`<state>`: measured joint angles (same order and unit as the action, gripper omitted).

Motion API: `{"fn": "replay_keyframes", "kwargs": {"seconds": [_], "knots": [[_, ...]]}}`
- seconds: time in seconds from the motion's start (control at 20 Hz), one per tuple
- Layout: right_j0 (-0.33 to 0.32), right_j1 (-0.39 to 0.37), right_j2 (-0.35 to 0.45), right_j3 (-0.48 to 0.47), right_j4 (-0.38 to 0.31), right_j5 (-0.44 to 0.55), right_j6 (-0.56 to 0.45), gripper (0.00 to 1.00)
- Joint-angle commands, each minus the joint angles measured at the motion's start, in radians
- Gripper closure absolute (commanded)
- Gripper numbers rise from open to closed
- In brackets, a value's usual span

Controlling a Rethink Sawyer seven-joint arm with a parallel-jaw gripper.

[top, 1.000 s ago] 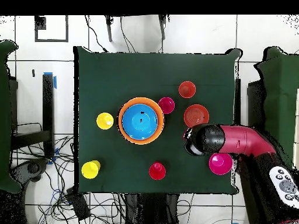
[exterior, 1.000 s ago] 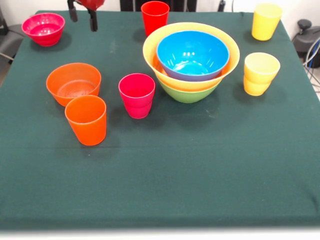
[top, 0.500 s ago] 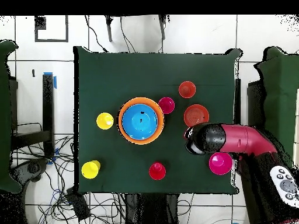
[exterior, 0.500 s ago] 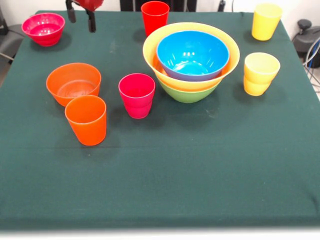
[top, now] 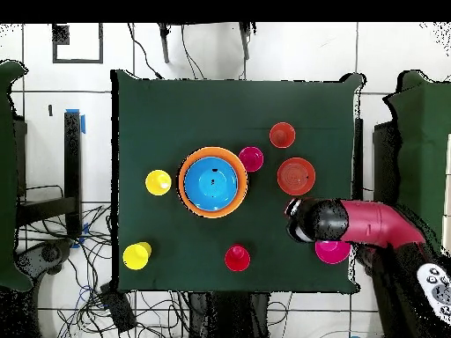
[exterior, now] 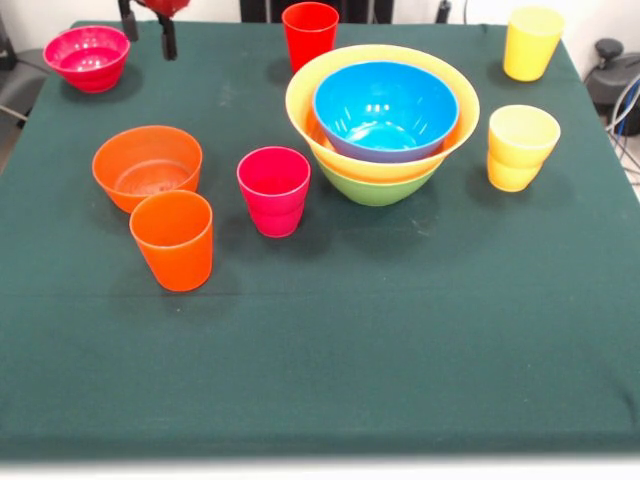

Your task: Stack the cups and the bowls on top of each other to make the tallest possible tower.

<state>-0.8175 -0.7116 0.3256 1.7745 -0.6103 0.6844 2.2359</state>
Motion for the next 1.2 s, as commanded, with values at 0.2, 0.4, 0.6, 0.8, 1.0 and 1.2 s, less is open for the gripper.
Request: {"fn": "replay_keyframes", "kwargs": {"seconds": [0.2, 0.4, 0.6, 0.8, 1.0, 1.2], "knots": [[-0.107, -0.059, 0.01, 0.157, -0.08, -0.063, -0.173, 0.0], [-0.158, -0.029, 0.021, 0.182, -0.078, -0.069, -0.171, 0.0], [-0.179, 0.027, 0.021, 0.161, -0.108, -0.099, -0.152, 0.0], [-0.191, 0.108, 0.03, 0.118, -0.143, -0.127, -0.144, 0.0], [-0.197, 0.134, 0.034, 0.104, -0.166, -0.153, -0.136, 0.0], [-0.199, 0.169, 0.038, 0.084, -0.181, -0.161, -0.137, 0.0]]}}
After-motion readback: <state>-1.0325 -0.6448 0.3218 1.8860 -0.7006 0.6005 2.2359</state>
